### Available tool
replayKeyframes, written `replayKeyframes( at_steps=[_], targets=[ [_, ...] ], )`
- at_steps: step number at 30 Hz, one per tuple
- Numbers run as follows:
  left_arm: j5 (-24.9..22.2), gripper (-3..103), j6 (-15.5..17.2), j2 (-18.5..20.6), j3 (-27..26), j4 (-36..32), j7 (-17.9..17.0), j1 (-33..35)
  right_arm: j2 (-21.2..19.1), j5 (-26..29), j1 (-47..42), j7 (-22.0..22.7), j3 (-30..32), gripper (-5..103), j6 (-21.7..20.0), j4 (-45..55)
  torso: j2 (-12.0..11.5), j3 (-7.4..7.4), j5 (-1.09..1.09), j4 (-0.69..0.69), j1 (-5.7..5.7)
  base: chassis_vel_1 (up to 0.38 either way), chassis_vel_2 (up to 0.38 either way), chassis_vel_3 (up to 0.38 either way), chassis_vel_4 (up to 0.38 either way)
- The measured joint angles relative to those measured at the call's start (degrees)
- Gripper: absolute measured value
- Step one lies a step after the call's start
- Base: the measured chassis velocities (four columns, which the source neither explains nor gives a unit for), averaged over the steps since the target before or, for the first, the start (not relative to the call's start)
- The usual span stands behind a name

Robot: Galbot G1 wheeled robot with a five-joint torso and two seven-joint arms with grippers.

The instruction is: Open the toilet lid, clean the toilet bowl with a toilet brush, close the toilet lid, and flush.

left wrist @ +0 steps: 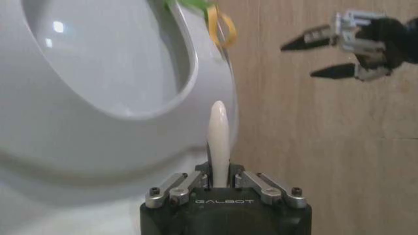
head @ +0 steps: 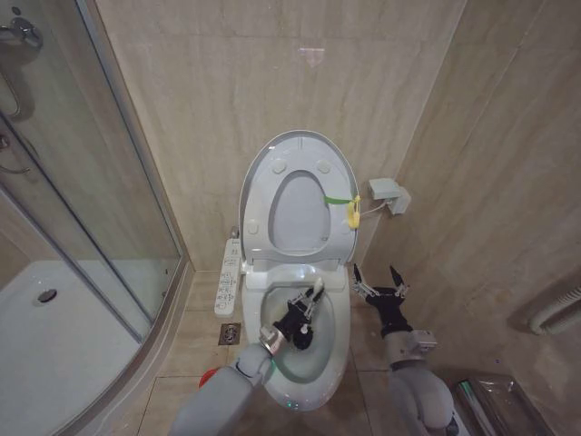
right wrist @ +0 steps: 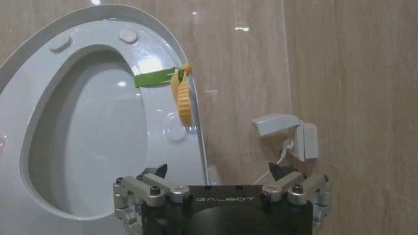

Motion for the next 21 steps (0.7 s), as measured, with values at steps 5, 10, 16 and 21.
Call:
replayKeyframes(
  at_steps=[5, 10, 16, 21],
  targets=[
    [6.4, 18, -4.1, 2.3, -4.7, -1.4, -0.6, 3.0, 0.0, 0.0, 0.0, 0.0, 0.0, 100, 0.0, 0.0, 0.0, 0.00, 0.00, 0.03, 0.00, 0.000, 0.000, 0.000, 0.000],
    [6.6, 18, -5.4, 3.7, -9.0, -5.6, -0.9, 6.4, 0.0, 0.0, 0.0, 0.0, 0.0, 100, 0.0, 0.0, 0.0, 0.00, 0.01, 0.03, 0.00, 0.000, 0.000, 0.000, 0.000],
    [6.9, 18, -5.1, 3.6, -12.2, -12.0, -1.9, 8.8, 0.0, 0.0, 0.0, 0.0, 0.0, 100, 0.0, 0.0, 0.0, 0.00, 0.00, 0.01, 0.00, 0.000, 0.000, 0.000, 0.000],
    [8.5, 18, -4.3, 3.6, -13.3, -16.3, -3.0, 10.1, 0.0, 0.0, 0.0, 0.0, 0.0, 100, 0.0, 0.0, 0.0, 0.00, 0.01, 0.01, 0.00, 0.000, 0.000, 0.000, 0.000]
  ],
)
